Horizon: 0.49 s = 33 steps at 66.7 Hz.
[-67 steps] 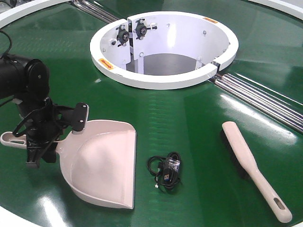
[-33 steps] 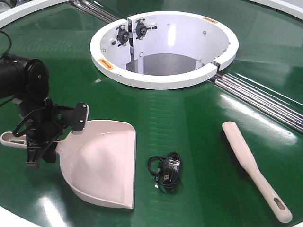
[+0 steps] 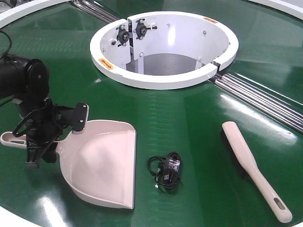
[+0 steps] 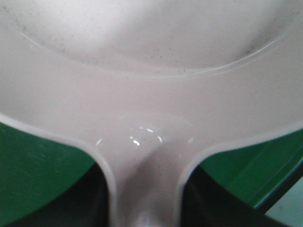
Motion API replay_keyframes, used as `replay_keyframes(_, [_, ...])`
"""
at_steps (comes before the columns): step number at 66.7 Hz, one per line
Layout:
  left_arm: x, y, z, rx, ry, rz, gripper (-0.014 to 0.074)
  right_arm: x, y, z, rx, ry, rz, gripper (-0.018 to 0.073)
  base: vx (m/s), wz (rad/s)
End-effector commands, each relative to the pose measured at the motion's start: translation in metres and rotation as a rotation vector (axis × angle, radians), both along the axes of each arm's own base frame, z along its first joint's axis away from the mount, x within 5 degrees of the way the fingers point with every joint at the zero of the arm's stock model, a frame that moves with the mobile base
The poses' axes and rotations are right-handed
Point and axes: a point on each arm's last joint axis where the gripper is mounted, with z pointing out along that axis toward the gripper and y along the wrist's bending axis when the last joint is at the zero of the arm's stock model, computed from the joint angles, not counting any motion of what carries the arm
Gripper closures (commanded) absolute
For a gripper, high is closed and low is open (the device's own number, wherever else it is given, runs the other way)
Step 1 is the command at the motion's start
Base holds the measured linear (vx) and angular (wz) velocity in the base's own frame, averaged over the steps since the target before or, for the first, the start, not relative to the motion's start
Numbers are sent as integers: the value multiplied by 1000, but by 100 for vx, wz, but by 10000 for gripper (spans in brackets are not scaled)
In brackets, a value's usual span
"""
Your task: Clean and inspect green conveyor with broom and dustpan
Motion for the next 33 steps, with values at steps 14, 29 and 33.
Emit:
replay_keyframes(14, [-2, -2, 23, -30, -58, 9, 604, 17, 0, 11, -34, 41, 8, 512, 0, 0])
replay_keyframes(29, [-2, -2, 23, -30, -58, 9, 604, 35, 10, 20, -94, 192, 114, 229, 0, 0])
replay_keyframes(33, [-2, -2, 23, -30, -58, 9, 604, 41, 13, 22, -104, 228, 133, 160, 0, 0])
